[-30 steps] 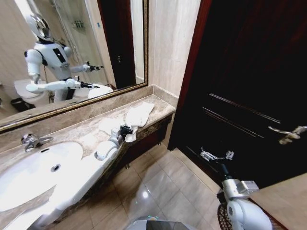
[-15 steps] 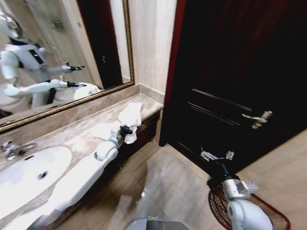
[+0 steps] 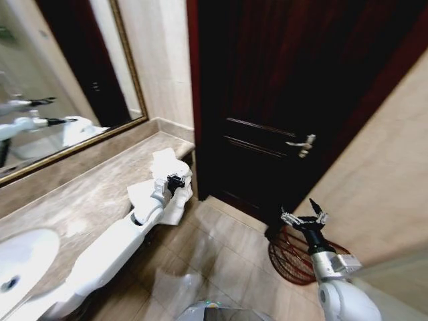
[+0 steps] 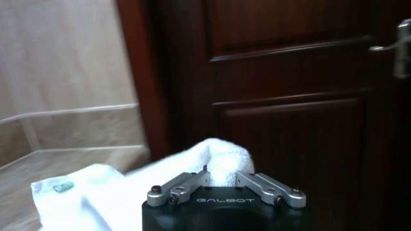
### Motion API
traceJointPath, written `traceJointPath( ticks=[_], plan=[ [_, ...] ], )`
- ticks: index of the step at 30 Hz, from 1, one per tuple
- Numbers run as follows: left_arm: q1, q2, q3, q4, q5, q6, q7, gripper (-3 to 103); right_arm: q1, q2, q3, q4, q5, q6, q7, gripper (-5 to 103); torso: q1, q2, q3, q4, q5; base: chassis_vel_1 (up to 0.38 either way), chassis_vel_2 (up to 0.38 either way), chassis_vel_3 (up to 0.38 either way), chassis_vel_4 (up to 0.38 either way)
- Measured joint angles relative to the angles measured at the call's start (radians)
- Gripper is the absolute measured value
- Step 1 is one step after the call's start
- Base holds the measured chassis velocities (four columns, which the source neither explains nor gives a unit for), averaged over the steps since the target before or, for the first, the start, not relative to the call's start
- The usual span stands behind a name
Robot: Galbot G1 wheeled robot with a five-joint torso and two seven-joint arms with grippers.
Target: Discard the used towel into the hamper.
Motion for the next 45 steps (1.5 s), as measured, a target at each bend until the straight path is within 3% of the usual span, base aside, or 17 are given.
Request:
traceJointPath(
  ticks=[45],
  plan=[
    [0.045,-0.007,-0.021,-0.002,0.015,-0.03,0.043,3,-0.007,0.007,-0.005,0.004,-0.009,0.0,-0.013,100,0.0,0.0,0.0,0.0,0.0002,-0.076,-0.174,-0.175,-0.076]
  ],
)
